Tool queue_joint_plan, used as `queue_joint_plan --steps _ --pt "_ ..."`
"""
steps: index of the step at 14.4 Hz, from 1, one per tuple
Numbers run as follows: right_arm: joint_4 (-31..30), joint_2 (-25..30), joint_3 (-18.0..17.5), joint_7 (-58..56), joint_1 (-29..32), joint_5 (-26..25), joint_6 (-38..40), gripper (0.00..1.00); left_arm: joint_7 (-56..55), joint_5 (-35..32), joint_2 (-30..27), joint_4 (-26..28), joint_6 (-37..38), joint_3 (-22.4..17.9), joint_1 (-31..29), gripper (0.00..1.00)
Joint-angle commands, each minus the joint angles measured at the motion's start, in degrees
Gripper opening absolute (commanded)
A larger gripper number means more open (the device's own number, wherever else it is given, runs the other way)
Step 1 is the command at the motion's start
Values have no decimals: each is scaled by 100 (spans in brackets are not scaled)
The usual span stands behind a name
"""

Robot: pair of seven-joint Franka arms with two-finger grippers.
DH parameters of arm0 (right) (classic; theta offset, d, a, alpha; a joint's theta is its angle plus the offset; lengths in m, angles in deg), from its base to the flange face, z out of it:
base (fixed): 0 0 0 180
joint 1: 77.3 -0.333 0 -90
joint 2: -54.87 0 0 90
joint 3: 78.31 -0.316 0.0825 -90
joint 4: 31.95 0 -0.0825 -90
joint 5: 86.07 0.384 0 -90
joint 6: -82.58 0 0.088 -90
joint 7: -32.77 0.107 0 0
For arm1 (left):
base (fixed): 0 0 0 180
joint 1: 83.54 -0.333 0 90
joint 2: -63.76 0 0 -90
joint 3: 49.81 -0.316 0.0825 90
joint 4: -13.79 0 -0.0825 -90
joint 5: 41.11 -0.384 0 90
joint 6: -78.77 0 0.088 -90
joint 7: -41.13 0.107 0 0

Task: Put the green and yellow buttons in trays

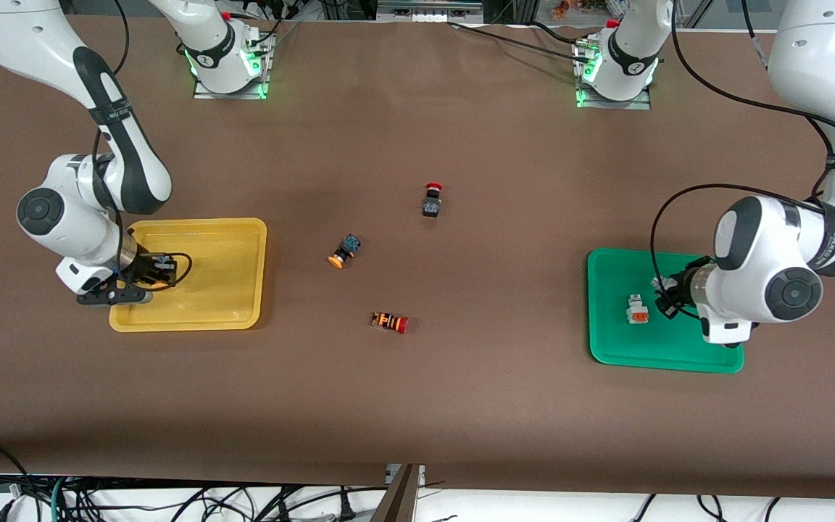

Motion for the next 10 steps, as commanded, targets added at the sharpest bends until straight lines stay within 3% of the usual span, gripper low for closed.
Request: queue_joint_plan --steps 1,3,4,5,6,9,10 --pt "-432 111 -51 -313 211 95 -477 25 383 -157 340 -39 -336 93 -181 29" --pt "-467 137 -51 -313 220 95 -477 51 952 -148 525 -30 -610 93 -461 32" --pt "-467 155 -51 -313 220 95 -468 59 1129 -148 569 -30 -654 93 -524 41" --pt "-467 181 -51 -313 220 95 -451 68 1122 -139 570 -21 -672 93 -524 66" --pt "-467 208 -42 -322 220 95 -433 73 1087 -130 552 -30 -637 93 -490 100" --pt "-327 392 -112 -226 194 104 -198 74 1095 -122 412 -100 -558 136 -480 100" --pt "-187 445 -286 71 176 95 22 73 1130 -113 272 -126 -393 154 -472 100"
